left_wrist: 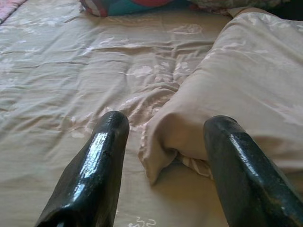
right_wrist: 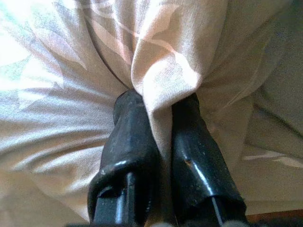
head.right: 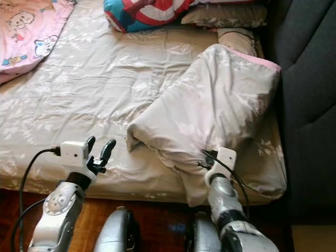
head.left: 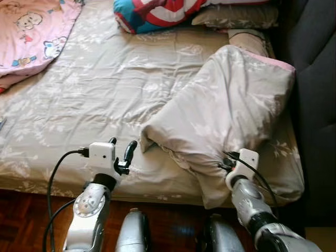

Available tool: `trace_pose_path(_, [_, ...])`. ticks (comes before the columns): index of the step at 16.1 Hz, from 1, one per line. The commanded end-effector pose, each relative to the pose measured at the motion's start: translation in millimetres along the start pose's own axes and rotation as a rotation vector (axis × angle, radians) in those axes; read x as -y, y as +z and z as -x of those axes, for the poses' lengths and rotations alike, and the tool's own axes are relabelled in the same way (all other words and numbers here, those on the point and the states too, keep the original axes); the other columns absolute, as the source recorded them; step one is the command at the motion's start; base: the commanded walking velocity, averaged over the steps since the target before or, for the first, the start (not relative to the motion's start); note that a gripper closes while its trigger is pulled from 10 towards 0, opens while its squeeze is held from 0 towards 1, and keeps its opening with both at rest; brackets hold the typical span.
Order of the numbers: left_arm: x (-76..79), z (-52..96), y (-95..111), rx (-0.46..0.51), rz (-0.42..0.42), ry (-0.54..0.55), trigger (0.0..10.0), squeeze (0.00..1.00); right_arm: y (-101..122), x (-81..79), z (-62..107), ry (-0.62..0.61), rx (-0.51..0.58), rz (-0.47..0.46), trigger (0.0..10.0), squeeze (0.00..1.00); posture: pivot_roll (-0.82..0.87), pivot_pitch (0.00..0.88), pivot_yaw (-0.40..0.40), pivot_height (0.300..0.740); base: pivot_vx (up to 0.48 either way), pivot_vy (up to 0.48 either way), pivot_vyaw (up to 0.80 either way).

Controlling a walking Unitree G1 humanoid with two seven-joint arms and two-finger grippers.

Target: Clean up the room

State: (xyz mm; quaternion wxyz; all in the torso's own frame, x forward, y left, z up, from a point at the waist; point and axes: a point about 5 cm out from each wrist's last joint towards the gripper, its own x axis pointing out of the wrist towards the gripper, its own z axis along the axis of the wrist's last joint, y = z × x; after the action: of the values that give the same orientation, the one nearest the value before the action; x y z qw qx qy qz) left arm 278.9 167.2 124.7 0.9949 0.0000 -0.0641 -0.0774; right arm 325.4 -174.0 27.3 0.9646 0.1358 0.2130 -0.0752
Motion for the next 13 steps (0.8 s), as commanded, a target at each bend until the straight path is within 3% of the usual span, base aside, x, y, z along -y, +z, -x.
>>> trace_pose_path(1, [-3.9, 3.6, -6, -0.017, -0.001, 0.018, 10.0, 0.00, -23, 26.5, 7.9, -0.101, -0.085, 0.000, 0.0, 0.00, 0.05, 0.237, 0.042, 0.652, 0.000, 0.000, 0.00])
trace_pose_path(2, [-3.2, 2.7, -7, -0.015, 0.002, 0.018, 10.0, 0.00, -20, 38.7, 9.3, -0.140, -0.071, 0.000, 0.0, 0.00, 0.05, 0.236, 0.041, 0.652, 0.000, 0.000, 0.00])
trace_pose_path(3, [-2.4, 1.0, -9, -0.016, 0.004, 0.018, 10.0, 0.00, -15, 61.4, 12.8, -0.219, -0.051, 0.036, 0.0, 0.00, 0.03, 0.227, 0.039, 0.652, 0.000, 0.000, 0.00])
trace_pose_path(6, [-2.0, -1.3, -9, -0.011, 0.007, 0.017, 10.0, 0.00, 1, 95.6, 19.2, -0.349, 0.000, 0.076, 0.0, 0.00, 0.02, 0.216, 0.041, 0.652, 0.000, 0.000, 0.00])
trace_pose_path(8, [-4.3, -3.0, -10, -0.004, 0.004, 0.018, 10.0, 0.00, 27, 127.6, 26.8, -0.475, 0.074, 0.086, 0.0, 0.00, 0.01, 0.210, 0.043, 0.652, 0.000, 0.000, 0.00])
trace_pose_path(13, [-6.8, -4.8, -10, 0.003, -0.003, 0.017, 10.0, 0.00, 67, 174.2, 45.7, -0.667, 0.167, 0.155, 0.0, 0.00, 0.01, 0.205, 0.047, 0.652, 0.000, 0.000, 0.00])
